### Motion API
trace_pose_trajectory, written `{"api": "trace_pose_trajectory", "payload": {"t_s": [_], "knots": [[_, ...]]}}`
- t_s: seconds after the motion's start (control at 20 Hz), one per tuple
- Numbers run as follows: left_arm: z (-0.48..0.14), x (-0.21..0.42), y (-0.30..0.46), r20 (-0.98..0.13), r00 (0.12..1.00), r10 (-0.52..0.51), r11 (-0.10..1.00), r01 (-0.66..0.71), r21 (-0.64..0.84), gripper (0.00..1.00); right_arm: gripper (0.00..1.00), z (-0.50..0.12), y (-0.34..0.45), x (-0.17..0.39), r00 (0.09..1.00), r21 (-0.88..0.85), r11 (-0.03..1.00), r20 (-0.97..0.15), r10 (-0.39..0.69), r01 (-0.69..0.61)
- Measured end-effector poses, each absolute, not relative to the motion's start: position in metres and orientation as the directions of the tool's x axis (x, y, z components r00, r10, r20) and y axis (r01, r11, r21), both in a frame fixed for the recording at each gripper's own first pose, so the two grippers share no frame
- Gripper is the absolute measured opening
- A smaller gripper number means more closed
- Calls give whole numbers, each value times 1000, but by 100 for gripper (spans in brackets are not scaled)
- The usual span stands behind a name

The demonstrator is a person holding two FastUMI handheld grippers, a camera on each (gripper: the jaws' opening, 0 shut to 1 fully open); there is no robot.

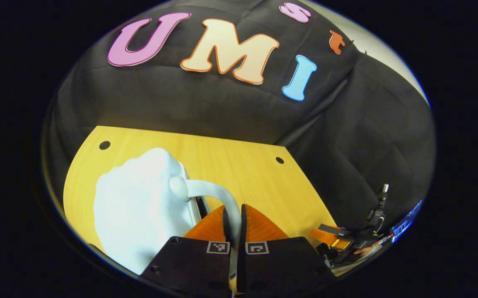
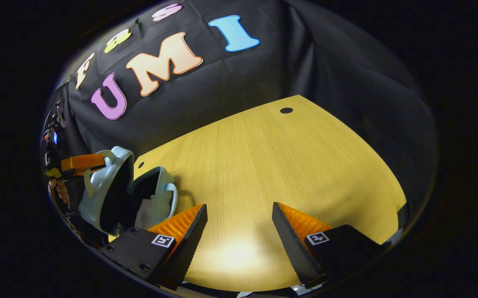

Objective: First open the suitcase, pack the skin care products into it, and then close the suitcase.

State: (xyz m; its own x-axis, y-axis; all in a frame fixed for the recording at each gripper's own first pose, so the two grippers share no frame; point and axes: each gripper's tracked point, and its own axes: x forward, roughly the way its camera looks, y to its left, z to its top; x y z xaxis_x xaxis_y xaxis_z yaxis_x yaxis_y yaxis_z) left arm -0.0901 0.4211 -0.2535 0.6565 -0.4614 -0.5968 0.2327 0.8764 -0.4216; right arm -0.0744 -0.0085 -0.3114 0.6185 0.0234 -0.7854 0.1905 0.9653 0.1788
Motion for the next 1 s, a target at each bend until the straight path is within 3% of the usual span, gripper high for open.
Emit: {"api": "trace_pose_trajectory", "payload": {"t_s": [0.6, 0.8, 0.85, 0.95, 1.0], "knots": [[-378, -88, 363, -753, 594, -282, 959, 182, -216, 0, 96, -299, -71, -97, 610, 125, 963, -791, -49, 240], [-397, -90, 356, -771, 583, -257, 966, 141, -215, 2, 99, -297, -75, -96, 610, 127, 967, -792, -37, 223], [-399, -89, 361, -767, 607, -210, 977, 105, -185, 5, 97, -293, -76, -95, 614, 133, 968, -789, -27, 214], [-388, -85, 347, -731, 649, -209, 978, 123, -170, 25, 99, -287, -75, -86, 633, 137, 974, -774, -9, 182], [-380, -86, 337, -709, 676, -204, 979, 142, -146, 50, 99, -282, -76, -81, 643, 137, 977, -766, 0, 163]]}}
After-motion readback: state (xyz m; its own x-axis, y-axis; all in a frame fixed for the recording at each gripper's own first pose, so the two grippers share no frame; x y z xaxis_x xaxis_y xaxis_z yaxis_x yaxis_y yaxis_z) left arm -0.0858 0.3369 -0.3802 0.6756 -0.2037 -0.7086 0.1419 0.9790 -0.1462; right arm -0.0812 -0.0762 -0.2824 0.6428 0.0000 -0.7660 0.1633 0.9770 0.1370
